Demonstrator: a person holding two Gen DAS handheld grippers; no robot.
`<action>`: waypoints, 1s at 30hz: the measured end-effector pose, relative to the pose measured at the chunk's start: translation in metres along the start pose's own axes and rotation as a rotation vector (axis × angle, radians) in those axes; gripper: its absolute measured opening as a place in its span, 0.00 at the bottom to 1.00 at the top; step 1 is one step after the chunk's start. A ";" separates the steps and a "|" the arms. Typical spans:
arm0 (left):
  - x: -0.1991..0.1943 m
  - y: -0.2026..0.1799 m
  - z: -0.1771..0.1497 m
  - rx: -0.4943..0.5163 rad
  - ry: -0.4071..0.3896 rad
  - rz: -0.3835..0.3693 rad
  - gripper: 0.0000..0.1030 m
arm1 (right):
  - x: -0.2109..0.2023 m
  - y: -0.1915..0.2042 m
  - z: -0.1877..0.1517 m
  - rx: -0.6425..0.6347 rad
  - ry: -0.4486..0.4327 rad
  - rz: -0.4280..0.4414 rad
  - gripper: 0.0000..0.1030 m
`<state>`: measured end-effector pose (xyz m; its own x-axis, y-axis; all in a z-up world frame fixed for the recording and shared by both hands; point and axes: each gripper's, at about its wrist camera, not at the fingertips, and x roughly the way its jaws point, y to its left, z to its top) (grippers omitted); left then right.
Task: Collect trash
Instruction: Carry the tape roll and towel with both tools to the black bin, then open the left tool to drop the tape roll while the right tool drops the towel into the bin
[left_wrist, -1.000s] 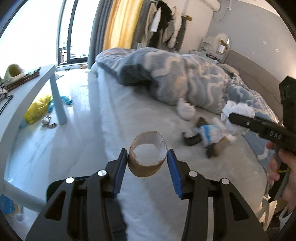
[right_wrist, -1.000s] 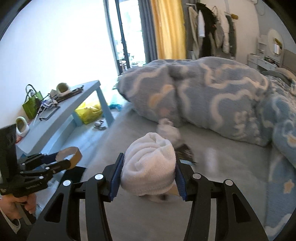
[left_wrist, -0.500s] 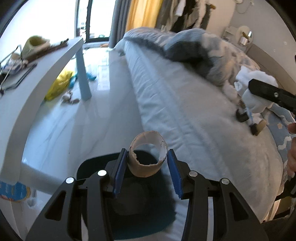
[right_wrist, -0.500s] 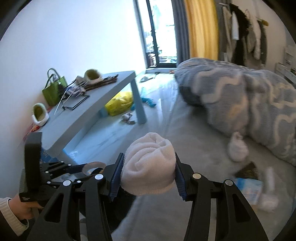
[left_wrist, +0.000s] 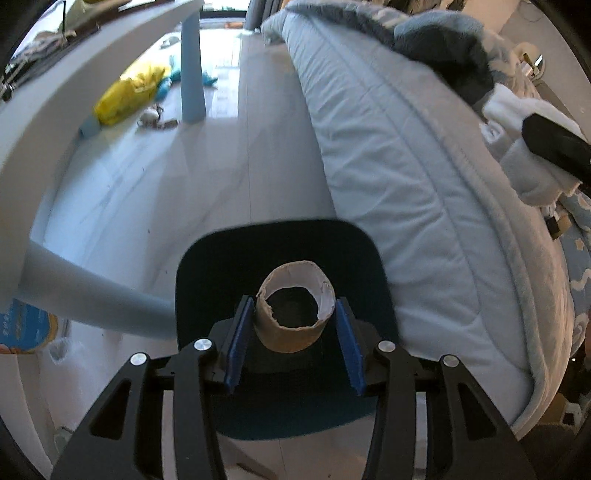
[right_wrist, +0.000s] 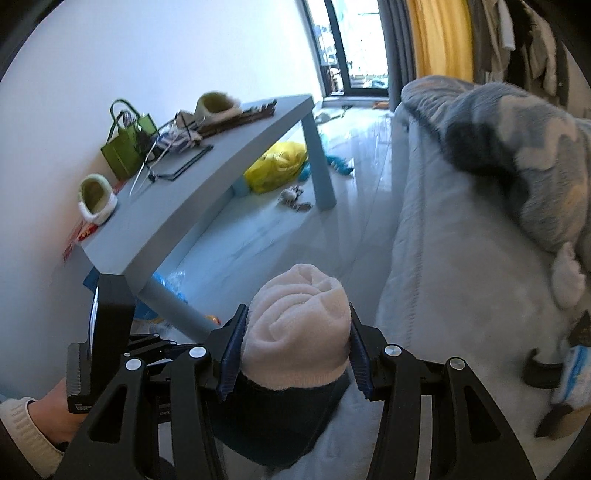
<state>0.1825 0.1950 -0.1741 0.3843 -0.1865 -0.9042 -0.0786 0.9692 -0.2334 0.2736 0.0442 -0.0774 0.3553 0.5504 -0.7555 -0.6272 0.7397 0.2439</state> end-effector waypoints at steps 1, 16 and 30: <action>0.001 0.002 -0.002 -0.001 0.005 -0.004 0.48 | 0.004 0.001 -0.001 -0.002 0.013 0.002 0.50; -0.064 0.029 0.004 -0.012 -0.194 0.007 0.71 | 0.072 0.020 -0.009 -0.004 0.158 -0.020 0.50; -0.128 0.044 0.012 -0.058 -0.363 -0.049 0.58 | 0.139 0.042 -0.036 -0.049 0.327 -0.071 0.50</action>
<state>0.1407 0.2631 -0.0647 0.6891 -0.1537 -0.7082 -0.1000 0.9477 -0.3030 0.2719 0.1379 -0.1942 0.1629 0.3392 -0.9265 -0.6447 0.7474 0.1603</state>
